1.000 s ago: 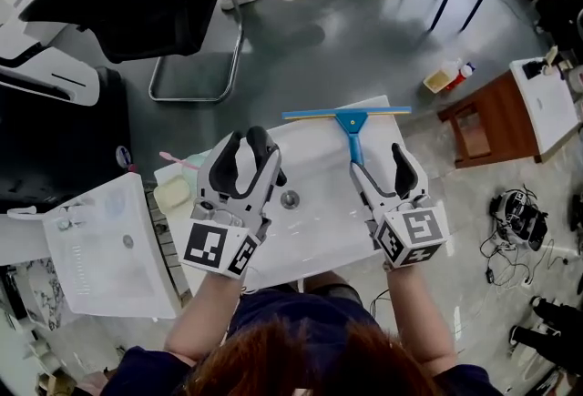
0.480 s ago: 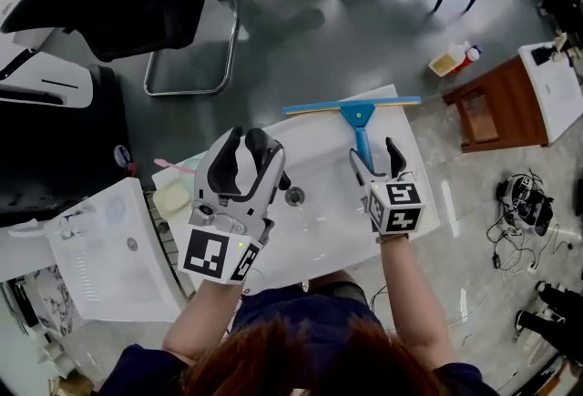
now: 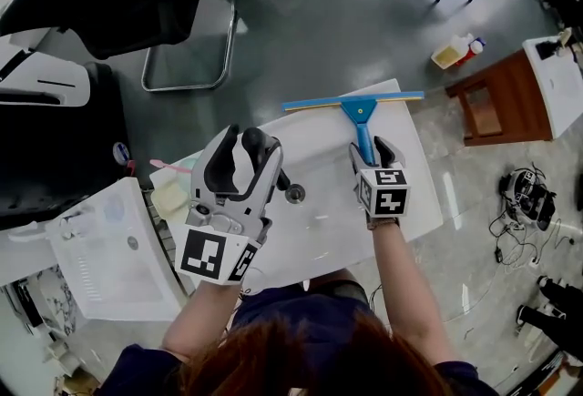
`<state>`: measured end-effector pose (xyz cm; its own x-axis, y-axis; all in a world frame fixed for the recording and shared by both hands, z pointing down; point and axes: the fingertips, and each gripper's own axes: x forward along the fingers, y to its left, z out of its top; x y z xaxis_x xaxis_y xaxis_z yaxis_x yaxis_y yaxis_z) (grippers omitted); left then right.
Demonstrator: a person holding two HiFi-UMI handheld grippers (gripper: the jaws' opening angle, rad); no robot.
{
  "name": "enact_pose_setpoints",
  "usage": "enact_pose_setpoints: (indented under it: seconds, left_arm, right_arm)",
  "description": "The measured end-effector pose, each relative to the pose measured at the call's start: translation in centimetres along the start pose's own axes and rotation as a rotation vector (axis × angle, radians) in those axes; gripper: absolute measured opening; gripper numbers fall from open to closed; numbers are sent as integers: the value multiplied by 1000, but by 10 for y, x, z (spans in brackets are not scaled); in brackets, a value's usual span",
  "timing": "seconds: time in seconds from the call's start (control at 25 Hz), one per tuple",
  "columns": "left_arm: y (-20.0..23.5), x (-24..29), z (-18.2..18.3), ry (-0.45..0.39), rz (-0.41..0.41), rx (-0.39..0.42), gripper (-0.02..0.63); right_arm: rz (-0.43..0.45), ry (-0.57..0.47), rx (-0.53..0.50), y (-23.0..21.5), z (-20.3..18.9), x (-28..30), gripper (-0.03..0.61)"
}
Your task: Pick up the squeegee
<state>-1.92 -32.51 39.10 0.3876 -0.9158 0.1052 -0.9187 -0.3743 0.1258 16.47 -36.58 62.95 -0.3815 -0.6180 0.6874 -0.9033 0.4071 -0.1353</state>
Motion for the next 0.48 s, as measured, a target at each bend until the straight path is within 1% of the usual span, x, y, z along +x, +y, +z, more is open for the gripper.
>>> enact_pose_setpoints:
  seconds: [0.12,0.24,0.36,0.48]
  left_arm:
    - [2,0,-2,3,2,-3,255]
    - [4,0,-2,1,3,-5,255]
    - [6,0,-3,3,4,-8,255]
    - [8,0,-3,4,4,-11,255]
  right_arm:
    - [-6,20,15,-1,-6,5,220]
    - [-13,18,34,-3,-8,5,185]
    - [-23,3,50,-6,-7,4,166]
    - [-26,-27,66,-8,-2,2,164]
